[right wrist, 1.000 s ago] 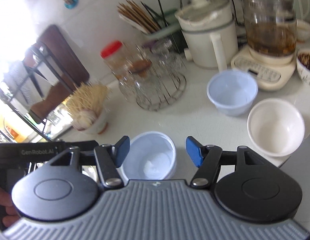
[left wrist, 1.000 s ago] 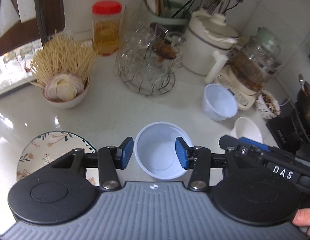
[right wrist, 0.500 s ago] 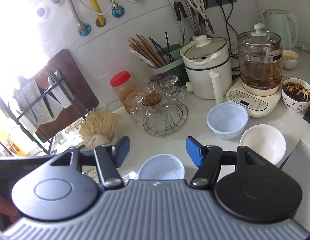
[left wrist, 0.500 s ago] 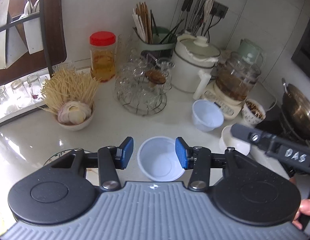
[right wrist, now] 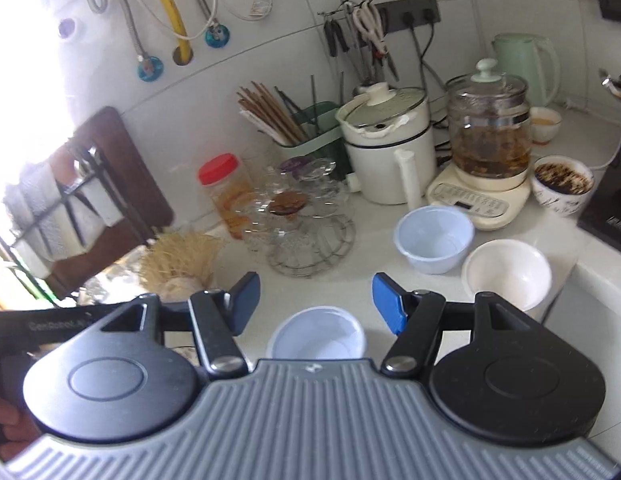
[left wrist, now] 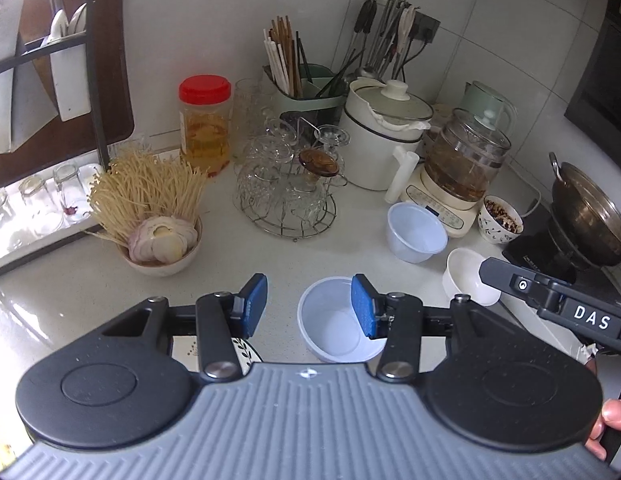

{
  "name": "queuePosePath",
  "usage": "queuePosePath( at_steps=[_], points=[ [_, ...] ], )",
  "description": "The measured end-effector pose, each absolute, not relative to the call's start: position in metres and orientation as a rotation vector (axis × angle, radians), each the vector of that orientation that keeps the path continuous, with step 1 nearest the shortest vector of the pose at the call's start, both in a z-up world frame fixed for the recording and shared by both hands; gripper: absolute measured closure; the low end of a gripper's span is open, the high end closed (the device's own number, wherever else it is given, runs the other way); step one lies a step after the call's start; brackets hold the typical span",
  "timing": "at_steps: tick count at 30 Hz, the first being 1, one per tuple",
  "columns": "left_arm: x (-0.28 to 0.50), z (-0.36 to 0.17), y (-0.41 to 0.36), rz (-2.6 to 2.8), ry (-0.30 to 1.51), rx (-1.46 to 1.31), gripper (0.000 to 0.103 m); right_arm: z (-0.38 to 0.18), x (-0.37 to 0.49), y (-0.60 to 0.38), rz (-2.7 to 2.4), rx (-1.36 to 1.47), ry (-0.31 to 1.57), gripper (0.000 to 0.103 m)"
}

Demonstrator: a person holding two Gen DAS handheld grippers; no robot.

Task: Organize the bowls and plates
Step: 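Move both open tools to the second white plastic bowl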

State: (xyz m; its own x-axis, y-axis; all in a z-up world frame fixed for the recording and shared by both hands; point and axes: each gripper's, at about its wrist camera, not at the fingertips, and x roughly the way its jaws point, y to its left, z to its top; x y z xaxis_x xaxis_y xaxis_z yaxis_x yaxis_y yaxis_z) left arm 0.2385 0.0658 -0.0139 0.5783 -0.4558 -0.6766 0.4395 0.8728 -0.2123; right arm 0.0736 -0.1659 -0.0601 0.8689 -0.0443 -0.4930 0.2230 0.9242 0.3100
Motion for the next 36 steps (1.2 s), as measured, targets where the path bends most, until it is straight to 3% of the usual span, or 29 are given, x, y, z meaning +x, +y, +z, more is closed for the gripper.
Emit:
queuePosePath(
  at_steps=[36],
  points=[
    [0.305,-0.058,-0.081,-0.514,0.951,0.003,0.051,-0.107,0.123,-0.307,-0.180,0.500,0.591,0.037]
  ],
)
